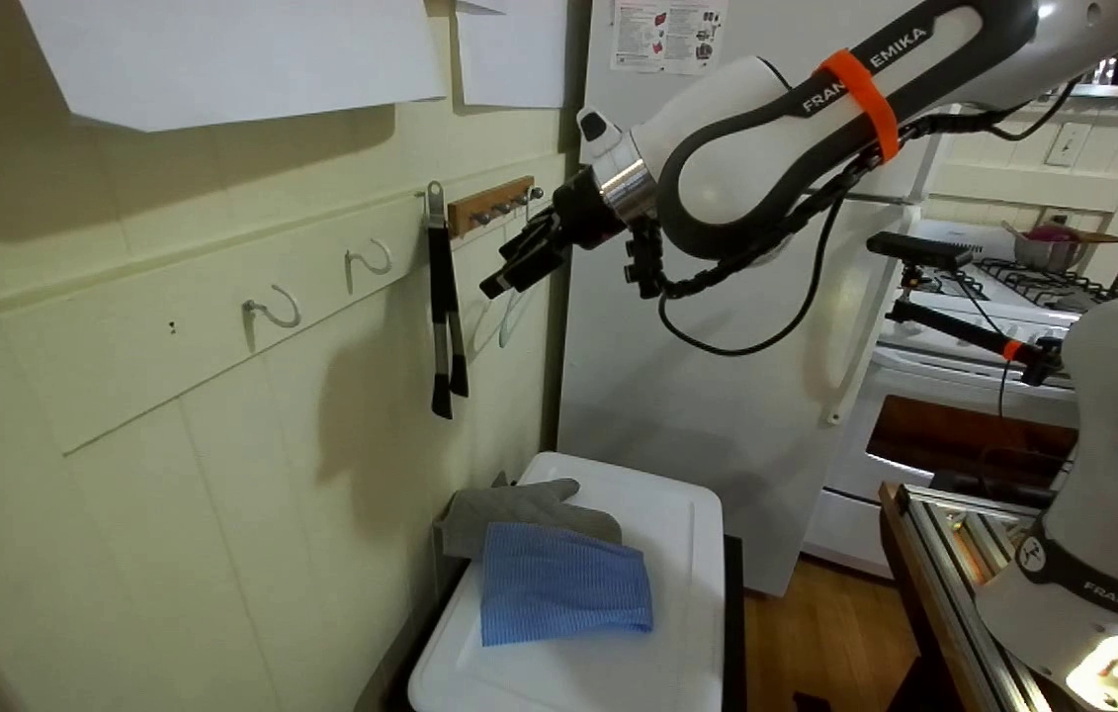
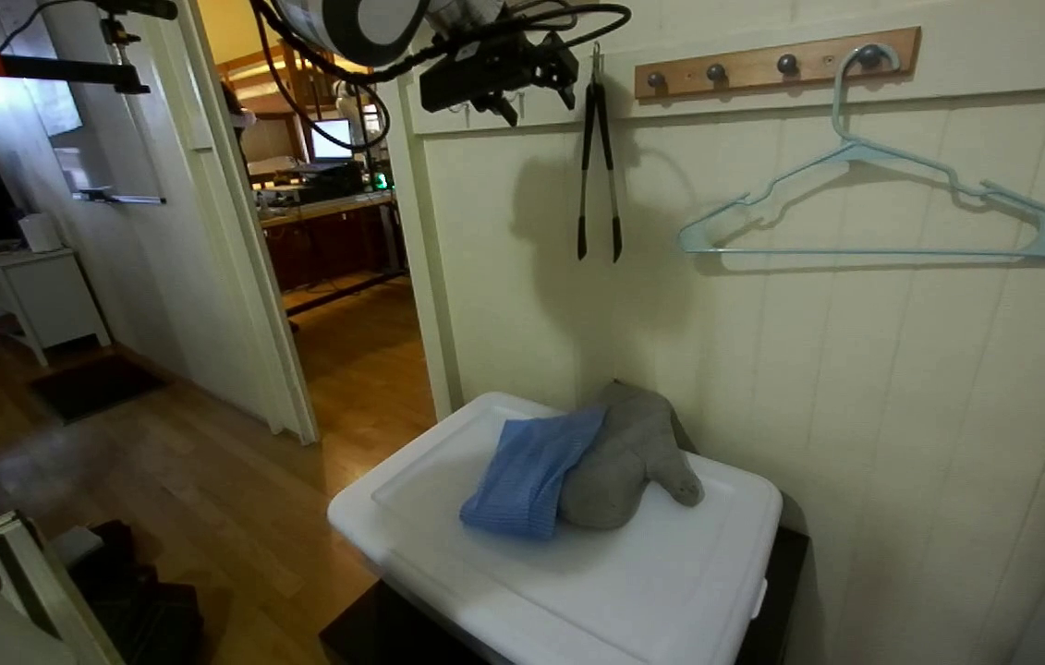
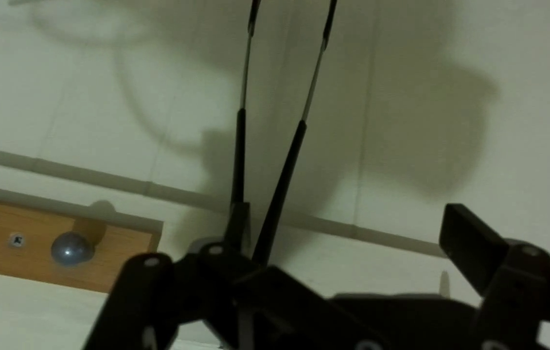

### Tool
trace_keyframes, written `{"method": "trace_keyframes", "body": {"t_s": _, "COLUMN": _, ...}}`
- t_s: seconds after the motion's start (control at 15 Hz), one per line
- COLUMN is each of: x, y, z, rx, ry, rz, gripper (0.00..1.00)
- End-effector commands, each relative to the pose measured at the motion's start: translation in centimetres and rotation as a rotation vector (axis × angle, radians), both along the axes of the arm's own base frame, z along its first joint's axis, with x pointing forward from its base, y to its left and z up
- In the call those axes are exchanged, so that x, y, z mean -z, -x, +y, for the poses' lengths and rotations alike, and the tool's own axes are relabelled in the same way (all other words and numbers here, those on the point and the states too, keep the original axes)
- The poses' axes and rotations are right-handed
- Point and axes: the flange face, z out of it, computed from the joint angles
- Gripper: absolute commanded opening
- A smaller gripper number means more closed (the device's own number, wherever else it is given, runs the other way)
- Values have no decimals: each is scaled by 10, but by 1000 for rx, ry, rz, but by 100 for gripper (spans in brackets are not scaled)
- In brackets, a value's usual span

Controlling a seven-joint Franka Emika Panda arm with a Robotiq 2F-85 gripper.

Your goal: Move the tongs from the hook on the right to the center hook

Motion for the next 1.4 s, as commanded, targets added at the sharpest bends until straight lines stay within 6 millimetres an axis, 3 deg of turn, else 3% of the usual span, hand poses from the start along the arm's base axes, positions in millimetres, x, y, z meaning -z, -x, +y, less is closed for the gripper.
{"method": "trace_keyframes", "body": {"t_s": 0.0, "x": -4, "y": -9, "z": 9, "rx": 6, "ry": -20, "rz": -24, "gripper": 100}}
{"method": "trace_keyframes", "body": {"t_s": 0.6, "x": 15, "y": -30, "z": -14, "rx": 57, "ry": 0, "rz": -18, "gripper": 100}}
{"method": "trace_keyframes", "body": {"t_s": 1.07, "x": 22, "y": -51, "z": 4, "rx": 25, "ry": -6, "rz": -60, "gripper": 100}}
{"method": "trace_keyframes", "body": {"t_s": 1.33, "x": 34, "y": -63, "z": 0, "rx": 29, "ry": -21, "rz": -77, "gripper": 100}}
